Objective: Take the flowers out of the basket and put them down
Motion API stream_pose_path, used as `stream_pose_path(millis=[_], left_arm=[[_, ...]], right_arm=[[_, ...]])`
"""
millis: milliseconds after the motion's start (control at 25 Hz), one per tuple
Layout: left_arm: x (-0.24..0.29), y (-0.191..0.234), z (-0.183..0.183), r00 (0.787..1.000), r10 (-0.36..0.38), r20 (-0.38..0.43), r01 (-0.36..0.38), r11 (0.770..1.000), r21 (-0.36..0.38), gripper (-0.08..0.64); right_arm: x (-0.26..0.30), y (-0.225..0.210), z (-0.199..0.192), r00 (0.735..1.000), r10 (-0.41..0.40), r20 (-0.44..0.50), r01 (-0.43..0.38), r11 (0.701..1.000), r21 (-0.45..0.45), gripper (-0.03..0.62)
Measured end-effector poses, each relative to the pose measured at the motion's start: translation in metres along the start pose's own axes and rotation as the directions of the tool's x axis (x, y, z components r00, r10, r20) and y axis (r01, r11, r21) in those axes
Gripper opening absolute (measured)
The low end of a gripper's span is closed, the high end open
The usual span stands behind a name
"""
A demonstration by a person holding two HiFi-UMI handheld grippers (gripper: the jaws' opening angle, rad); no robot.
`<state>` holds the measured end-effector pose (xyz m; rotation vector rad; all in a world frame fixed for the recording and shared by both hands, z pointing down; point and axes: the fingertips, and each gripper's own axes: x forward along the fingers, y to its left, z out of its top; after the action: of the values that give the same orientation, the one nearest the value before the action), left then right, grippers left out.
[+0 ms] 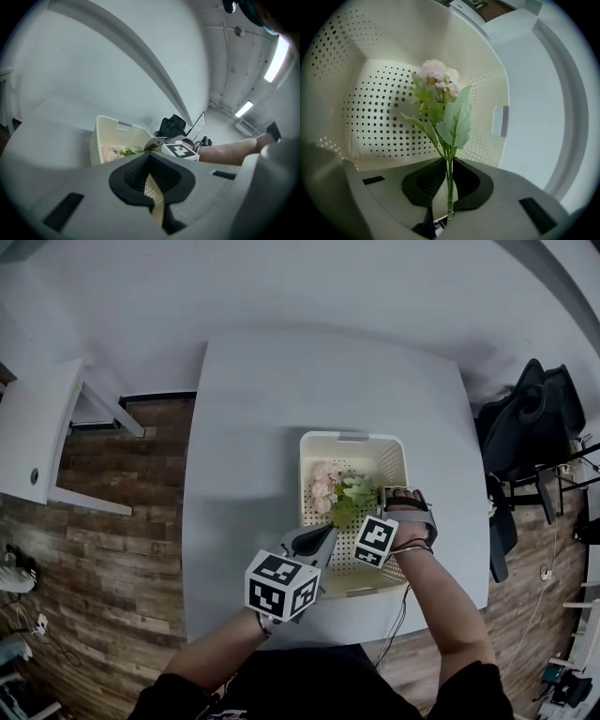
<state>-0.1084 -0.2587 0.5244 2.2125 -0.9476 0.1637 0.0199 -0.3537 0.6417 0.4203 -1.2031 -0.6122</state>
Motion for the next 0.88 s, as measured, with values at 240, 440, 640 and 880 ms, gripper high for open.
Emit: stream_pose_path(millis=[240, 440, 640, 880], left_arm=[[-0.006, -0.002, 0.004, 1.000, 0.025, 0.017, -0.025, 0.999, 0.031, 0.008], [-0.012, -0.012, 0.003, 0.999, 0.037, 0.030, -0.038, 0.998, 0.050, 0.008], [-0.013, -0.028, 0.002, 0.998, 0.053, 0.042, -0.056, 0.996, 0.076, 0.008], [-0.015, -0.058, 0.003, 0.997, 0.055, 0.058, -0.062, 0.990, 0.129, 0.006]], right_arm=[[-0.013, -0.009, 0.004, 0.998, -0.034, 0.055, 0.031, 0.998, 0.060, 0.048], [-0.035, -0.013, 0.003, 0.991, -0.075, 0.108, 0.059, 0.988, 0.145, 0.046], [-0.068, -0.026, -0.009, 0.967, -0.158, 0.198, 0.086, 0.940, 0.331, 0.044], [-0.115, -0.038, -0.044, 0.910, -0.273, 0.311, -0.004, 0.746, 0.666, 0.043]])
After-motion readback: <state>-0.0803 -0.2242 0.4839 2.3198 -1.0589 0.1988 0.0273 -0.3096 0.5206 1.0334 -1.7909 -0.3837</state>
